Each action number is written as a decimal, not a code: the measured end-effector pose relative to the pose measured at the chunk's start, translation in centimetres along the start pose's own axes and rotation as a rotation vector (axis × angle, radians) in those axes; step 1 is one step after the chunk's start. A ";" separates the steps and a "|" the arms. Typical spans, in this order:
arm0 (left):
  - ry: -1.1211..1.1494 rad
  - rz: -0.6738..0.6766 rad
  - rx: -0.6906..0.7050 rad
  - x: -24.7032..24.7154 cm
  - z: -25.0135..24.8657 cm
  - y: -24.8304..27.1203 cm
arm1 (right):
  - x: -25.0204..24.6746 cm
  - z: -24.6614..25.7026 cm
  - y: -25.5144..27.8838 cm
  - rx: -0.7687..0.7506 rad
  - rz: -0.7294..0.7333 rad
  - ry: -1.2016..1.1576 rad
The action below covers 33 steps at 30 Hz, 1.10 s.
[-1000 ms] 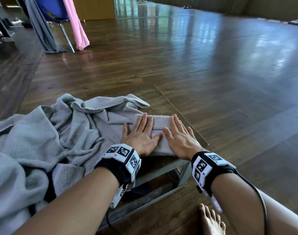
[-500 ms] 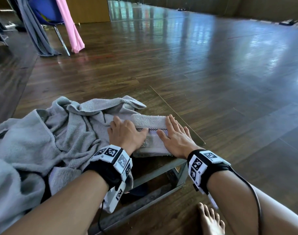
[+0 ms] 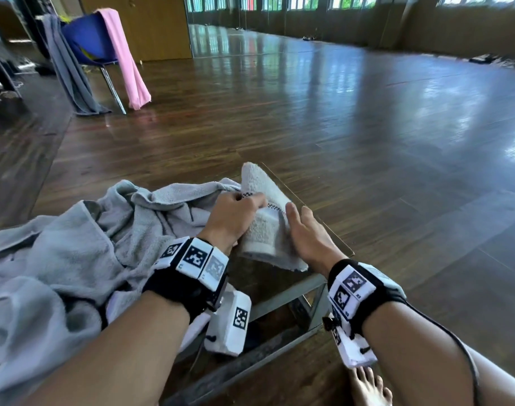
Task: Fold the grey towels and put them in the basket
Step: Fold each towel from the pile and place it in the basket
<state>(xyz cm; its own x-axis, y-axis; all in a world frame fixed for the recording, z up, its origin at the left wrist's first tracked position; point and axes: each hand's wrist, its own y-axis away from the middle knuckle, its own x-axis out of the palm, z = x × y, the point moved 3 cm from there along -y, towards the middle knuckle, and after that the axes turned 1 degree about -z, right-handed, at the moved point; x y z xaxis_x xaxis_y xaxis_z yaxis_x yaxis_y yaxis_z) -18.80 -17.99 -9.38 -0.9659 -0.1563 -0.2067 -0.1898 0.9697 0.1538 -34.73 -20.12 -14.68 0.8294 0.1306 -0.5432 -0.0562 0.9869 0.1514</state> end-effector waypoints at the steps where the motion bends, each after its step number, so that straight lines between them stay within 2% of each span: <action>1: 0.026 0.015 0.012 -0.7 -0.7 0.7 | -0.3 0.9 0.7 0.019 -0.004 -0.098; 5: 0.119 0.056 0.030 -5.4 -3.8 4.3 | -1.0 5.7 4.0 0.038 0.088 -0.533; 7: 0.143 0.040 0.049 -8.9 -5.5 6.4 | -0.6 8.9 5.8 -0.030 0.096 -0.622; 11: 0.178 -0.058 0.117 -17.2 -7.5 11.7 | 1.7 16.7 9.0 -0.260 0.028 -0.552; 15: 0.056 -0.300 0.170 -26.0 -6.5 18.3 | 6.7 24.1 13.2 -0.448 0.088 -0.349; 20: 0.022 -0.580 0.118 -35.5 -0.7 28.0 | 16.0 30.3 20.6 -0.654 0.241 -0.099; 24: 0.031 -0.753 0.041 -40.3 5.9 35.8 | 25.0 31.4 26.8 -0.690 0.442 -0.043; 29: 0.049 -0.895 -0.163 -44.3 16.3 43.5 | 36.2 28.5 33.7 -0.639 0.738 0.022; 33: 0.065 -0.794 -0.375 -44.7 26.1 47.6 | 44.0 21.6 38.1 -0.552 0.903 0.117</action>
<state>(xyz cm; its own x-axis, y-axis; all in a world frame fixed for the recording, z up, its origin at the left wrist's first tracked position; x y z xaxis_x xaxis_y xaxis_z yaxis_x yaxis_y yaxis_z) 19.92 40.04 -18.04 -0.5303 -0.7794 -0.3336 -0.8437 0.4468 0.2974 11.68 21.18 -14.96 0.2975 0.8153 -0.4968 -0.8925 0.4223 0.1586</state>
